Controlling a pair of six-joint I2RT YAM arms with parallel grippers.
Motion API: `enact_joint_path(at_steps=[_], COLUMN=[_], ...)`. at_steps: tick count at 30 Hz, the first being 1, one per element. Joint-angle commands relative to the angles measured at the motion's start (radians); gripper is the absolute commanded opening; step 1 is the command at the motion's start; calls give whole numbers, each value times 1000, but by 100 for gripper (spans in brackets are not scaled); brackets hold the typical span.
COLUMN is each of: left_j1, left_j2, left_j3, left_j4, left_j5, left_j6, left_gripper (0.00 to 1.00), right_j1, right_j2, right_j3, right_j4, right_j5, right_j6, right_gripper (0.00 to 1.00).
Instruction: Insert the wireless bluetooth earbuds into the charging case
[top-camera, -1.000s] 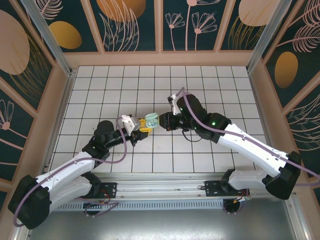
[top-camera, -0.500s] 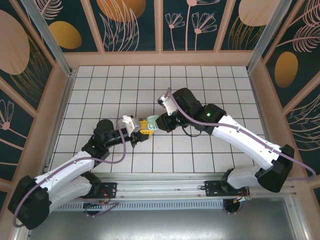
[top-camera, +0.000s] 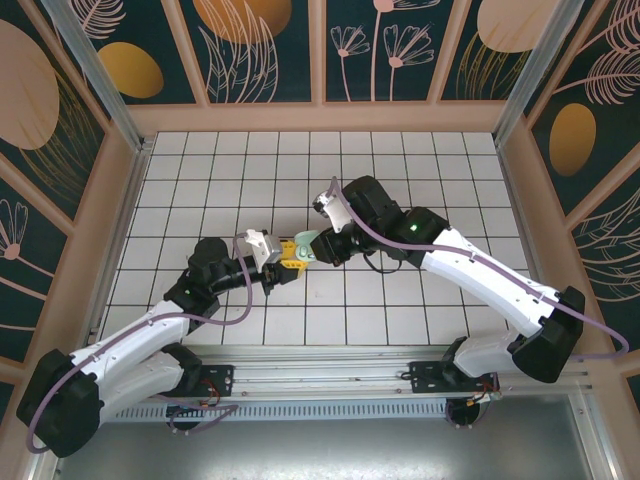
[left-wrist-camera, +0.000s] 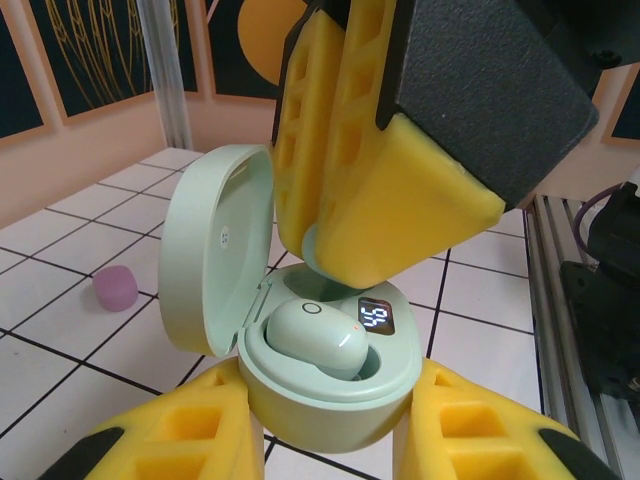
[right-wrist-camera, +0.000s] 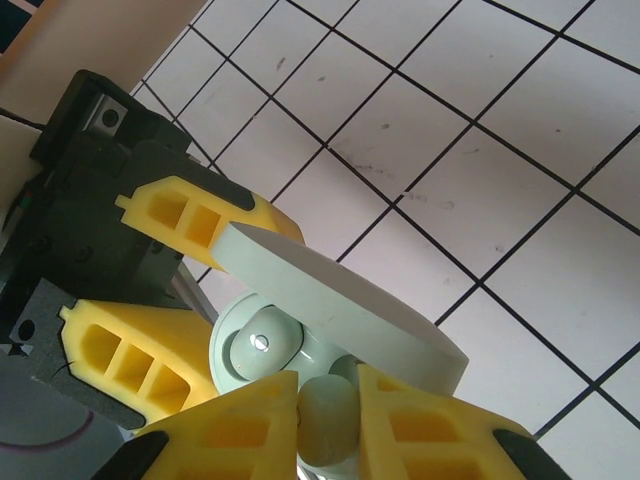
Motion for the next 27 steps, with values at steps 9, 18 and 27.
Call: enact_joint_path(at_steps=[9, 18, 27], left_j1=[-7, -8, -7], left_j2=[23, 31, 35], left_j3=[42, 45, 47], left_j4=[87, 101, 116], left_j5=[71, 71, 76], left_j6=[-27, -33, -43], left_gripper=[2, 1, 2], right_j1=[-2, -2, -2], right_j2=[15, 5, -11], right_j3=[-37, -81, -84], right_j4=[100, 116, 114], right_j5=[-21, 13, 57], right_j6=[27, 33, 27], right_gripper=[18, 20, 32])
